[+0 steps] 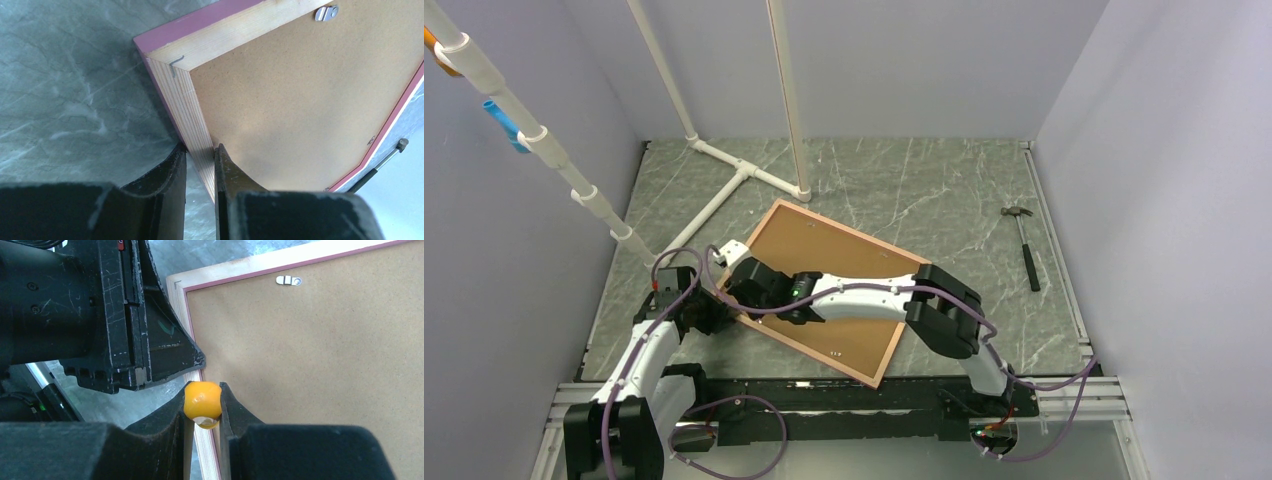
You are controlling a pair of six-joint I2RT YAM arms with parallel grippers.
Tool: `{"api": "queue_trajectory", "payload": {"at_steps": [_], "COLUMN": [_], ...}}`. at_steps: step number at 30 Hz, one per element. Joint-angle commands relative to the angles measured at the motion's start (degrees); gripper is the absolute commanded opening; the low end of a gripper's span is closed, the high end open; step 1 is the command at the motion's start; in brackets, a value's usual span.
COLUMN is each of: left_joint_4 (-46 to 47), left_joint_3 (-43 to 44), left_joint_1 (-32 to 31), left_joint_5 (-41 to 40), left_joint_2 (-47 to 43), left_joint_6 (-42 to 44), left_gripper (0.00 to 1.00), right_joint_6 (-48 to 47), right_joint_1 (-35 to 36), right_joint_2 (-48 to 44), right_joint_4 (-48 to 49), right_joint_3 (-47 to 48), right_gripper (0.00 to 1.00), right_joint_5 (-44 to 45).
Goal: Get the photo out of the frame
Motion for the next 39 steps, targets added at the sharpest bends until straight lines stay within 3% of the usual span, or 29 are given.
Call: {"api": "queue_trajectory", "payload": {"at_steps": [1, 5, 10, 20, 27, 32, 39], "left_joint_4": [-4.49, -5.01, -4.58, -5.81, -6.19, -5.59, -6.19], "left_joint_3": [-2.36, -1.98, -2.25, -0.82, 0.93, 3.02, 6.49], "left_joint_1": [-0.14, -0.14, -0.17, -0.18, -0.2, -0.24, -0.19], "left_joint_5": [-3.06, -3.38, -3.01, -2.21, -0.27, 4.01, 13.72], "left_joint_2": [1.96, 2.11, 1.81, 0.76, -1.07, -4.25, -6.46], "left_joint_6": [3.64, 3.81, 3.56, 3.77, 4.72, 7.09, 10.79], "left_gripper": [0.0, 0.0, 0.0, 0.02, 0.37, 0.64, 0.74], "right_joint_6": [-2.17, -4.11, -4.97, -1.81, 5.26, 11.2, 19.51], "right_joint_1": [0.72, 1.36, 1.38, -3.64, -17.25, -28.31, -47.74], "right_joint_2": [3.62, 5.82, 3.27, -14.52, -32.66, -43.28, -52.39], "right_joint_4": [-11.71, -14.99, -11.38, -2.9, -2.78, -13.34, -32.06], "right_joint_3": [4.41, 6.55, 3.7, -11.11, -30.49, -37.22, -38.72], "right_gripper": [0.0, 0.0, 0.0, 0.0, 0.0, 0.0, 0.0], "right_joint_5": [-1.54, 5.26, 14.85, 17.27, 11.52, 14.85, 16.92]}}
